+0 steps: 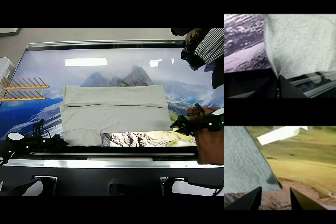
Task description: Fold the clothes and pants, and hang the long-sleeved shirts on hangers.
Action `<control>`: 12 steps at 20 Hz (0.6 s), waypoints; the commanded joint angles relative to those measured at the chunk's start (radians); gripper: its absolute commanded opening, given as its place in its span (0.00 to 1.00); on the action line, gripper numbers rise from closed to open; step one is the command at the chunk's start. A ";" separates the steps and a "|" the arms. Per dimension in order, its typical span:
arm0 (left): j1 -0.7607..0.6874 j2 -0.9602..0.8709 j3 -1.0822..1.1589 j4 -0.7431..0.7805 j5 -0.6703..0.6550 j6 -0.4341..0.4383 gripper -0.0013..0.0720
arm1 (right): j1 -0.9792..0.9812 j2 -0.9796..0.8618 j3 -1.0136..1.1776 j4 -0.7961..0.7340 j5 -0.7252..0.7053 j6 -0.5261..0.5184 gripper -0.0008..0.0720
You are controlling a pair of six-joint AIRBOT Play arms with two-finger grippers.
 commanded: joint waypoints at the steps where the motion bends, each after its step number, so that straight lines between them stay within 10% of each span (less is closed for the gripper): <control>1: 0.000 0.000 0.001 0.001 0.006 0.000 0.04 | 0.000 -0.001 -0.045 0.041 -0.048 -0.024 0.59; 5: 0.000 0.000 0.001 0.000 0.007 0.000 0.04 | 0.000 -0.002 -0.047 0.097 -0.092 -0.060 0.43; 9: 0.000 0.002 0.026 0.000 -0.006 -0.005 0.04 | 0.000 0.000 -0.046 0.150 -0.058 -0.118 0.07; 12: 0.004 0.005 0.125 0.003 -0.093 -0.076 0.04 | 0.000 0.039 -0.046 0.148 0.009 -0.117 0.07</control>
